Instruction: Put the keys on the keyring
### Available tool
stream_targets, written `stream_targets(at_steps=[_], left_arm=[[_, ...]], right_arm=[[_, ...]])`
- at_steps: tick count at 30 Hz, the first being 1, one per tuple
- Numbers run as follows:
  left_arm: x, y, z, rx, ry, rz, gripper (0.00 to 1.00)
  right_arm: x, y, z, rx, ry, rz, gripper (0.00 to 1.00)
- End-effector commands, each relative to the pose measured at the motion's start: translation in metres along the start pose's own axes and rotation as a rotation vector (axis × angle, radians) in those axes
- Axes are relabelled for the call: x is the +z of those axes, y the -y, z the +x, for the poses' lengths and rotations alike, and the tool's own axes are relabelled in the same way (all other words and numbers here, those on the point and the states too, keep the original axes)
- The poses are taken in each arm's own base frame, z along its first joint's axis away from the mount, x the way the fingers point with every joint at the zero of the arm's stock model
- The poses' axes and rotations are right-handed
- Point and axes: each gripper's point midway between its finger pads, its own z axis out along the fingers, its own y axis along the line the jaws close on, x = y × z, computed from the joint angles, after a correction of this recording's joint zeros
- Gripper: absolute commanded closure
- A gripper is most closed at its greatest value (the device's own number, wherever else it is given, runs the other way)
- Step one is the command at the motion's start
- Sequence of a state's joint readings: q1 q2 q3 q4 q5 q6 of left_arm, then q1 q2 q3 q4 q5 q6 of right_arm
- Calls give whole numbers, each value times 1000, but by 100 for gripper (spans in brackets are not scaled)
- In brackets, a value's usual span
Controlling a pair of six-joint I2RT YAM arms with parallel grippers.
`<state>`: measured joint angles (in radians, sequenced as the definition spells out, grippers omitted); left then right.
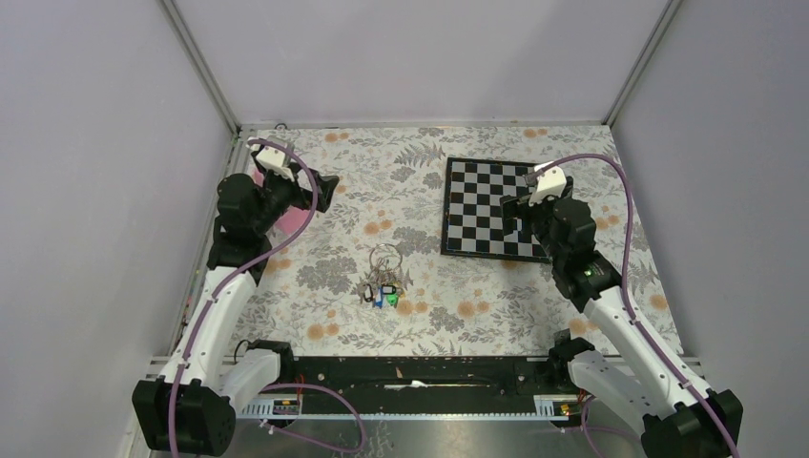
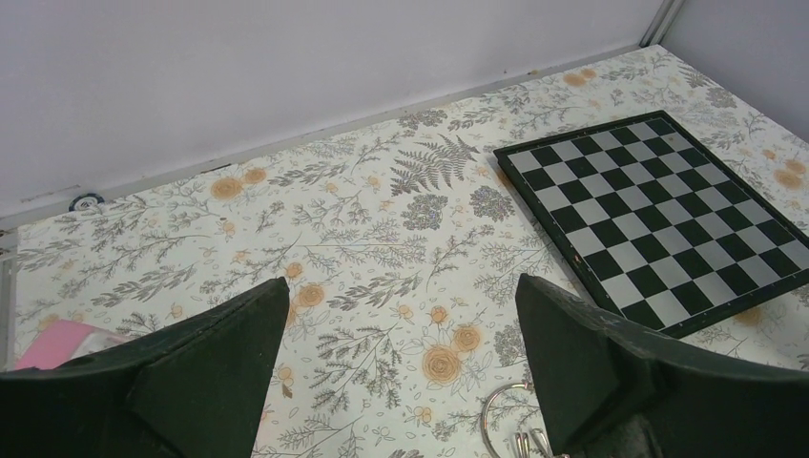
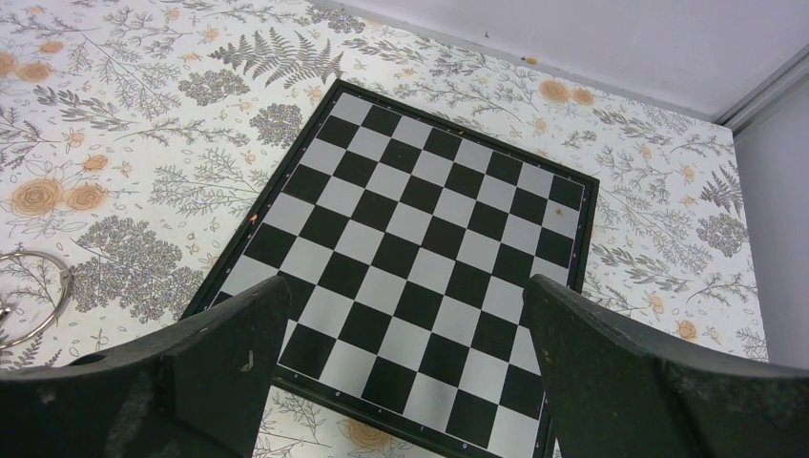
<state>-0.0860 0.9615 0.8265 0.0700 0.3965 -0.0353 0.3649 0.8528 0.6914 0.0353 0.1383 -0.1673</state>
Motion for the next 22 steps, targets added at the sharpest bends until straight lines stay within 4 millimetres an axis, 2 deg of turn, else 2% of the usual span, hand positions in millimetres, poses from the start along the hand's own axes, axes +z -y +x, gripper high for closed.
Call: stream_targets(at_steps=[1, 22], left_arm=[[-4, 11, -22, 12, 70, 44, 1], [-2, 15, -19, 2, 54, 73, 1]], right_arm=[[-4, 5, -29, 21, 79, 7, 1], [-8, 12, -31, 26, 94, 27, 0]])
